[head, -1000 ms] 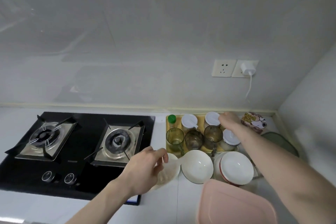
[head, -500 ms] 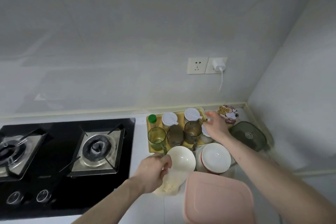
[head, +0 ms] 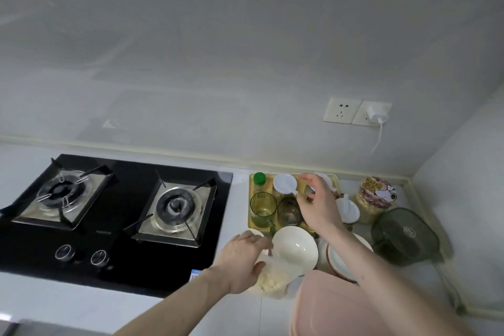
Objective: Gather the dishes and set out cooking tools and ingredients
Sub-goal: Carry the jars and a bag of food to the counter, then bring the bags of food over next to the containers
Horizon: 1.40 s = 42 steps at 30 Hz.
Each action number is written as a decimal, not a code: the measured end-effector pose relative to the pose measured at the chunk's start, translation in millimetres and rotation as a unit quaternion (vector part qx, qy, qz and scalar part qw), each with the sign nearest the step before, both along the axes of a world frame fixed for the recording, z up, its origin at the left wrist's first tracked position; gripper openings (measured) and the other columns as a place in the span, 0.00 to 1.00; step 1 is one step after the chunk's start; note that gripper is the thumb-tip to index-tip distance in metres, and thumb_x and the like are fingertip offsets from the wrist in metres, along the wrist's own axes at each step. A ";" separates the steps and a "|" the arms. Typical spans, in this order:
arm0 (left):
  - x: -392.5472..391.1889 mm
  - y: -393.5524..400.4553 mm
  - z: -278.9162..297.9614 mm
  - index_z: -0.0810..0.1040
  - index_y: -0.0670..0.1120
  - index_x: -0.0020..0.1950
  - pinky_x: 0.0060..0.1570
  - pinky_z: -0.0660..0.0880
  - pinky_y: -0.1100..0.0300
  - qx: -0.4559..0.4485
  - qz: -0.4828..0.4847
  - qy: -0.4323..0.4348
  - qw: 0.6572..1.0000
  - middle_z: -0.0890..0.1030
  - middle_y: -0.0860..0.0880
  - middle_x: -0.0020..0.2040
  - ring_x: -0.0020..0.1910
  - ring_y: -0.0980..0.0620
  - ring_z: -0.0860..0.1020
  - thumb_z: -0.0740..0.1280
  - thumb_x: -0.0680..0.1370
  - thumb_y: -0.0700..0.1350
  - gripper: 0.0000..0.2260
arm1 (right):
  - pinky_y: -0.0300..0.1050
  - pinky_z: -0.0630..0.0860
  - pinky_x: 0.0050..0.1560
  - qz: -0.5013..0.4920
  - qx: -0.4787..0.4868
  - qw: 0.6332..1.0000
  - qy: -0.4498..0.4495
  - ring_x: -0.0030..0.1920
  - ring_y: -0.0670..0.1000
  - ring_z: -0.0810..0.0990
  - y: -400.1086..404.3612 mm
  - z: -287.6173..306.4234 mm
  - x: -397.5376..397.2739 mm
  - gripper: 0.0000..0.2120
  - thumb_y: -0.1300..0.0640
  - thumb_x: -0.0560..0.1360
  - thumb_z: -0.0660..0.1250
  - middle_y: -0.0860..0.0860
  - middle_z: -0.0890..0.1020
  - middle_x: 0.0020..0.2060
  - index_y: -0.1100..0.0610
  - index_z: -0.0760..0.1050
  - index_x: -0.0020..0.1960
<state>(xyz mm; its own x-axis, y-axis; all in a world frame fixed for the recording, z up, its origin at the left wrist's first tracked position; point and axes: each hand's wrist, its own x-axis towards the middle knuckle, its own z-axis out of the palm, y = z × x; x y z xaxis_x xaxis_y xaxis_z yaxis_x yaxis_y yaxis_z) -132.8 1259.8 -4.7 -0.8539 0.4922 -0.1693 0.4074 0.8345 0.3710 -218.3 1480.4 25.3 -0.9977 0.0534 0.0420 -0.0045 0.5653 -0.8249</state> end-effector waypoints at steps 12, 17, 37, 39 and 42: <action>58.1 -133.6 53.0 0.73 0.58 0.64 0.66 0.69 0.61 0.122 0.228 0.088 0.962 0.72 0.62 0.66 0.65 0.58 0.71 0.68 0.75 0.48 0.18 | 0.42 0.71 0.68 0.196 0.002 0.980 0.004 0.65 0.33 0.71 -122.3 41.1 66.0 0.18 0.58 0.79 0.66 0.32 0.73 0.63 0.40 0.73 0.65; 144.0 -237.2 72.8 0.73 0.60 0.63 0.66 0.66 0.67 0.126 0.357 0.125 0.917 0.70 0.65 0.67 0.65 0.63 0.69 0.70 0.77 0.51 0.16 | 0.42 0.71 0.69 0.321 -0.004 0.947 -0.008 0.67 0.35 0.71 -234.2 52.2 113.1 0.18 0.55 0.79 0.67 0.31 0.73 0.64 0.40 0.73 0.65; 530.0 -514.4 113.8 0.73 0.61 0.62 0.65 0.65 0.64 0.091 0.696 0.212 0.680 0.70 0.67 0.67 0.68 0.62 0.69 0.73 0.75 0.47 0.19 | 0.40 0.68 0.72 0.665 -0.011 0.746 0.016 0.69 0.33 0.68 -652.8 75.5 366.4 0.19 0.54 0.77 0.68 0.32 0.72 0.67 0.41 0.73 0.67; 555.2 -531.2 114.4 0.73 0.61 0.62 0.64 0.66 0.63 0.091 0.722 0.222 0.649 0.71 0.67 0.66 0.67 0.62 0.69 0.73 0.75 0.46 0.19 | 0.37 0.68 0.71 0.690 -0.008 0.723 0.023 0.69 0.33 0.68 -685.4 77.6 384.1 0.19 0.54 0.77 0.68 0.34 0.73 0.67 0.43 0.74 0.67; 590.3 -564.9 111.6 0.74 0.61 0.62 0.63 0.70 0.57 0.085 0.755 0.230 0.608 0.72 0.66 0.66 0.67 0.60 0.71 0.74 0.75 0.46 0.19 | 0.26 0.69 0.61 0.721 -0.013 0.692 0.019 0.69 0.33 0.69 -740.2 76.4 406.8 0.19 0.55 0.77 0.68 0.35 0.73 0.67 0.43 0.74 0.67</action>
